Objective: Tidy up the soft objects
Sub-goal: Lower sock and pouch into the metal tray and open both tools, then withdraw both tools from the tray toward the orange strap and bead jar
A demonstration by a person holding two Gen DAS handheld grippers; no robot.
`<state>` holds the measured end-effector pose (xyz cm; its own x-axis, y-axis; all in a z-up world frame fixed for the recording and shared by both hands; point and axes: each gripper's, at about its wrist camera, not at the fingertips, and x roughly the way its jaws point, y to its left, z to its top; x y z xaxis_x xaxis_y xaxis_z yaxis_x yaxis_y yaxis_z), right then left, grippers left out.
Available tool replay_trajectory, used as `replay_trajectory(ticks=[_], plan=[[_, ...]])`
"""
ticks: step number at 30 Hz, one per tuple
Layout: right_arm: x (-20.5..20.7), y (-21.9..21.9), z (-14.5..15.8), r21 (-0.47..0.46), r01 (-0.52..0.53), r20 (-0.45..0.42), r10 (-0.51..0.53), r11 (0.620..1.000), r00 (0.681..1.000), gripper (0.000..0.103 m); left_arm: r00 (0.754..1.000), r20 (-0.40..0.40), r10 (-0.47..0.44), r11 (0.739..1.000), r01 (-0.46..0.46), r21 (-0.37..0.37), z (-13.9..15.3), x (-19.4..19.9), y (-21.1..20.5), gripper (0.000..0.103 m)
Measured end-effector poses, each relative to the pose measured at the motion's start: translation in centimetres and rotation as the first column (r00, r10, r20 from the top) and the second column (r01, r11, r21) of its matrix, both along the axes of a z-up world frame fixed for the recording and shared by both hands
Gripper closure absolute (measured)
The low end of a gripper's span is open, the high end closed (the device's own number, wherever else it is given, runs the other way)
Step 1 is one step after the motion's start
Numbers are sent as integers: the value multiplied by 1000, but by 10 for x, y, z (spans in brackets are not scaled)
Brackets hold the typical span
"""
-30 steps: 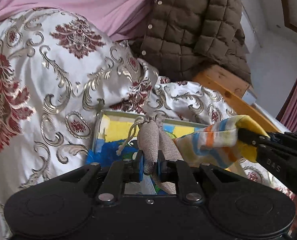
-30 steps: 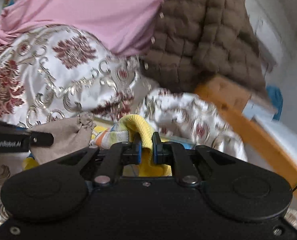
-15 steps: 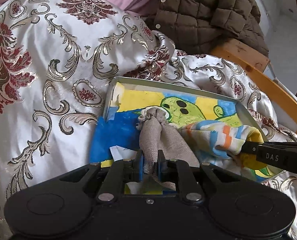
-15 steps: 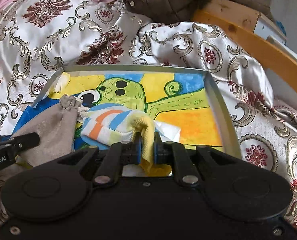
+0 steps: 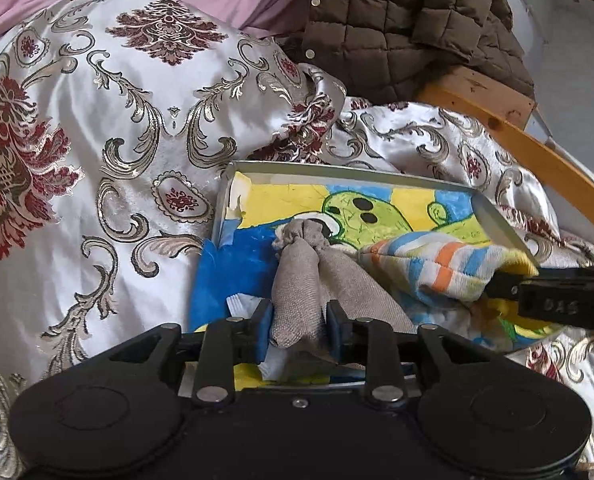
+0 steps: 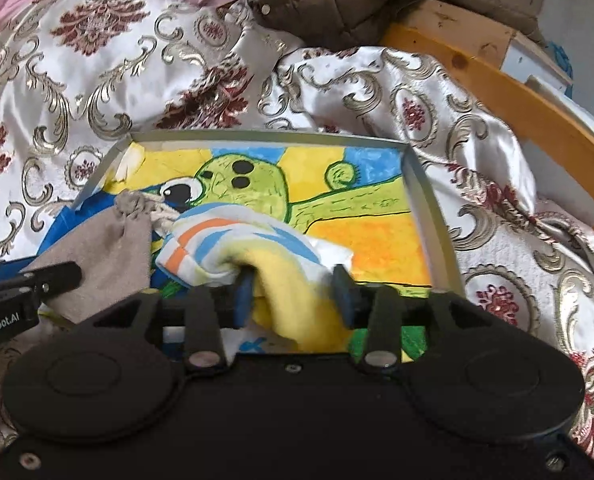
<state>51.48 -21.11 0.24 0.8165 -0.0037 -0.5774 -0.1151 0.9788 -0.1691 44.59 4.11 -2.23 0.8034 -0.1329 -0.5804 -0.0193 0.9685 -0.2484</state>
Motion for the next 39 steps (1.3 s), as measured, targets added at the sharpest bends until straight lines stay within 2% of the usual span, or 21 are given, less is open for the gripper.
replay_trajectory(ticks=[4, 6, 8, 13, 21, 31, 35, 39], plan=[[-11, -8, 12, 19, 12, 18, -13, 1000, 1000, 50, 1000, 14, -1, 1000, 0, 30, 10, -10, -2, 58], [-18, -12, 20, 30, 14, 35, -15, 999, 999, 44, 1000, 29, -1, 999, 0, 37, 17, -16, -2, 45], [-26, -15, 29, 34, 12, 52, -14, 999, 999, 37, 999, 53, -5, 999, 2, 42, 26, -23, -3, 38], [-50, -24, 54, 57, 10, 99, -16, 998, 995, 19, 996, 92, -9, 999, 5, 44, 49, -40, -2, 33], [-107, -37, 92, 98, -25, 186, 6, 995, 982, 2, 984, 177, -21, 999, 14, 42, 84, -83, 2, 23], [-215, -54, 122, 163, -128, 373, 59, 978, 926, 1, 948, 318, 8, 1000, -17, 25, 118, -174, 10, 6], [-259, -58, 125, 170, -154, 413, 71, 973, 908, 1, 934, 356, -23, 999, 7, 46, 128, -205, 4, 5], [-296, -63, 126, 174, -162, 421, 75, 971, 904, 1, 922, 381, -68, 996, 42, 74, 135, -232, -6, 4]])
